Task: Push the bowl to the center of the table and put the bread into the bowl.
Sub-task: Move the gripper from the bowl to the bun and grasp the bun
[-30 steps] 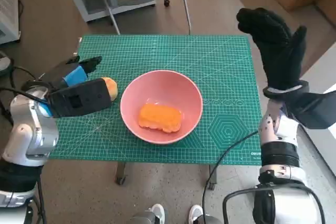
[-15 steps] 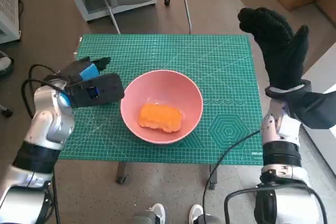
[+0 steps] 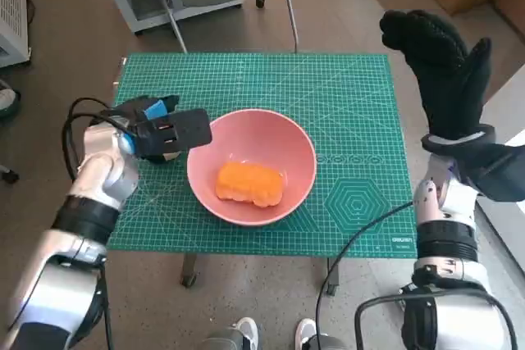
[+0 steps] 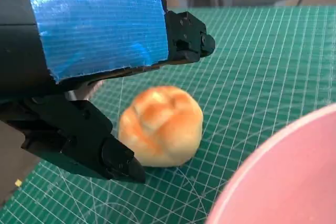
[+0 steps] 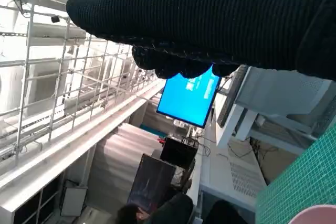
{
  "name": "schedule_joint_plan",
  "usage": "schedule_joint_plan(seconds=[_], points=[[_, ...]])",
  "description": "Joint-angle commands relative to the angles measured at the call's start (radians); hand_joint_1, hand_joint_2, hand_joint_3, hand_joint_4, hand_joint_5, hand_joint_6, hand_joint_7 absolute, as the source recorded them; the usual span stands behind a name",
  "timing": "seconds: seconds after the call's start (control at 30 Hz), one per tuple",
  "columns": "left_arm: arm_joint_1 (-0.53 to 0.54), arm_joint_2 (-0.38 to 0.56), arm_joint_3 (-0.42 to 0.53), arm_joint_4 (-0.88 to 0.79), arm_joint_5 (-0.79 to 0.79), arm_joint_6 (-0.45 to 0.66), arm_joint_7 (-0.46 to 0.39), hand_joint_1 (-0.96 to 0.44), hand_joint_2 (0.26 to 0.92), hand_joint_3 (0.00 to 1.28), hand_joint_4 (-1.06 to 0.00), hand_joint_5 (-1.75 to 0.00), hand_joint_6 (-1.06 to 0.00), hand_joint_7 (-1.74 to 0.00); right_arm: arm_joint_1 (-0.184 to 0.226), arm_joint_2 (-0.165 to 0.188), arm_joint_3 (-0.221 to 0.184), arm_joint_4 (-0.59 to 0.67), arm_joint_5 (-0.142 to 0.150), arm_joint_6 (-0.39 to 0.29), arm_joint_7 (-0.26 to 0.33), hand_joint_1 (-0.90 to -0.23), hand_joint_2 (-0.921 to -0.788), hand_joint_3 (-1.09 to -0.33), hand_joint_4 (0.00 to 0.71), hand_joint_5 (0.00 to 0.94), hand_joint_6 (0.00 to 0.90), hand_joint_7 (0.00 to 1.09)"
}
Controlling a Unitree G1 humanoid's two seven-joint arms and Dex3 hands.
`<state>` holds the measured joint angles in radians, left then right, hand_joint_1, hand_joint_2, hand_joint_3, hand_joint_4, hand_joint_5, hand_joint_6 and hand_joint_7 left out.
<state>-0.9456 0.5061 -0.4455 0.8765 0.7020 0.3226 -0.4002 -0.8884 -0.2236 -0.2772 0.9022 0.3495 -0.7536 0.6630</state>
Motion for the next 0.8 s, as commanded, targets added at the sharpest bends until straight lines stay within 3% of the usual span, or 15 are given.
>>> schedule_joint_plan(seconds=[0.03, 0.27, 0.4, 0.43, 0.47, 0.5, 0.53, 0.6, 0.67, 0.77, 0.8], points=[[-0.057, -0.032, -0.024, 0.123, 0.008, -0.038, 0.037, 0.06, 0.751, 0.03, 0.0, 0.0, -0.16, 0.0, 0.03, -0.004, -0.005, -0.012, 0.006, 0.02, -0.004, -0.594, -0.921, -0.553, 0.304, 0.001, 0.4, 0.0], [-0.088, -0.059, -0.062, 0.246, 0.021, -0.072, 0.065, 0.05, 0.771, 0.04, -0.01, 0.0, -0.19, -0.01, 0.037, -0.006, -0.009, -0.025, 0.004, 0.017, -0.01, -0.593, -0.921, -0.551, 0.304, 0.001, 0.4, 0.0], [-0.102, -0.065, -0.088, 0.286, 0.032, -0.085, 0.074, 0.07, 0.839, 0.08, -0.08, -0.01, -0.23, -0.02, 0.039, -0.007, -0.01, -0.031, 0.003, 0.016, -0.014, -0.59, -0.921, -0.552, 0.304, 0.001, 0.401, 0.0], [-0.105, -0.066, -0.091, 0.292, 0.032, -0.087, 0.076, 0.08, 0.869, 0.09, -0.22, -0.21, -0.26, -0.02, 0.04, -0.007, -0.01, -0.032, 0.003, 0.016, -0.015, -0.589, -0.921, -0.552, 0.304, 0.001, 0.401, 0.0], [-0.106, -0.067, -0.091, 0.296, 0.031, -0.086, 0.084, 0.08, 0.877, 0.1, -0.25, -0.31, -0.27, -0.01, 0.04, -0.006, -0.01, -0.034, 0.002, 0.017, -0.017, -0.589, -0.921, -0.552, 0.304, 0.001, 0.401, 0.0], [-0.107, -0.068, -0.092, 0.3, 0.03, -0.087, 0.091, 0.14, 0.886, 0.14, -0.31, -0.61, -0.3, -0.01, 0.04, -0.005, -0.011, -0.034, 0.002, 0.017, -0.018, -0.588, -0.921, -0.553, 0.304, 0.001, 0.401, 0.0], [-0.106, -0.069, -0.094, 0.304, 0.031, -0.087, 0.105, 0.22, 0.836, 0.32, -0.35, -0.97, -0.33, -0.01, 0.04, -0.005, -0.011, -0.034, 0.002, 0.017, -0.019, -0.588, -0.921, -0.554, 0.303, 0.001, 0.401, 0.0], [-0.105, -0.071, -0.099, 0.311, 0.036, -0.087, 0.131, 0.3, 0.731, 0.54, -0.43, -1.26, -0.39, -0.02, 0.04, -0.004, -0.011, -0.035, 0.002, 0.017, -0.02, -0.588, -0.921, -0.554, 0.302, 0.0, 0.401, 0.0], [-0.102, -0.075, -0.105, 0.318, 0.044, -0.083, 0.165, 0.34, 0.703, 0.57, -0.51, -1.34, -0.48, -0.04, 0.039, -0.003, -0.01, -0.035, 0.001, 0.016, -0.022, -0.588, -0.921, -0.555, 0.301, 0.0, 0.401, 0.0], [-0.095, -0.078, -0.111, 0.325, 0.054, -0.084, 0.224, 0.36, 0.813, 0.3, -0.63, -1.28, -0.68, -0.2, 0.038, -0.001, -0.009, -0.034, -0.001, 0.015, -0.025, -0.587, -0.921, -0.554, 0.302, 0.001, 0.403, 0.0], [-0.091, -0.077, -0.113, 0.328, 0.058, -0.09, 0.252, 0.37, 0.829, 0.27, -0.64, -1.27, -0.7, -0.23, 0.038, 0.0, -0.008, -0.035, -0.001, 0.014, -0.025, -0.587, -0.921, -0.554, 0.302, 0.001, 0.403, 0.0]])
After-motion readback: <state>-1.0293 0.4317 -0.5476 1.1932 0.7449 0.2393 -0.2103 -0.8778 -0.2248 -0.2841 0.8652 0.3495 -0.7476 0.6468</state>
